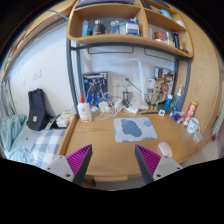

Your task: Arrange mouse

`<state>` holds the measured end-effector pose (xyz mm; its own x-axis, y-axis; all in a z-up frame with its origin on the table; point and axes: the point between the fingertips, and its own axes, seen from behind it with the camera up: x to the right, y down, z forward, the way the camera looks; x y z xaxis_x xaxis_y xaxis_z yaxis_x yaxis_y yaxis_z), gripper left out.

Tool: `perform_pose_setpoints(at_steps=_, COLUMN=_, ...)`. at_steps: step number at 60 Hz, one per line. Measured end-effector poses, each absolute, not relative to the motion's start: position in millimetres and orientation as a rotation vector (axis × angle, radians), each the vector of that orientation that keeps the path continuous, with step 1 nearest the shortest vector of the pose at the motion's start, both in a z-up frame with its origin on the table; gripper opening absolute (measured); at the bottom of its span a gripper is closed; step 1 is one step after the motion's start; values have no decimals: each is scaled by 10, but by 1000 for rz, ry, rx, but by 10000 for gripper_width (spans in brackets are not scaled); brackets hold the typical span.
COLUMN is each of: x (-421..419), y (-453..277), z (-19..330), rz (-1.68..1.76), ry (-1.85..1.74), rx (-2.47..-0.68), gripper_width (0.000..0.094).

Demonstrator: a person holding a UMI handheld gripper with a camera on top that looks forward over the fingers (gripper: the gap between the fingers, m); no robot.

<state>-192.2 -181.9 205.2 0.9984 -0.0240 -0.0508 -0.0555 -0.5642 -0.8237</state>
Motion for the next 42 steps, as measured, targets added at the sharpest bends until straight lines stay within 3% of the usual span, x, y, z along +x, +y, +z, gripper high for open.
perform_pose_setpoints(at_steps=8, x=-1387, y=-1915, z=1455, rz=29, ry=96, rx=-2232, gripper_width=859)
perform_pose_setpoints(at_steps=9, x=-1248, y=-1903, z=1255, rz=33, ry=92, rx=-2212, gripper_width=859)
perform_pose_setpoints(at_steps=24, x=183, y=-1978, z=365, rz=-64, ry=197, rx=-2324, gripper_width=854)
perform_pose_setpoints(at_steps=42, x=918, y=-1328, z=-99, rz=-31, ry=96, rx=-2301, gripper_width=845)
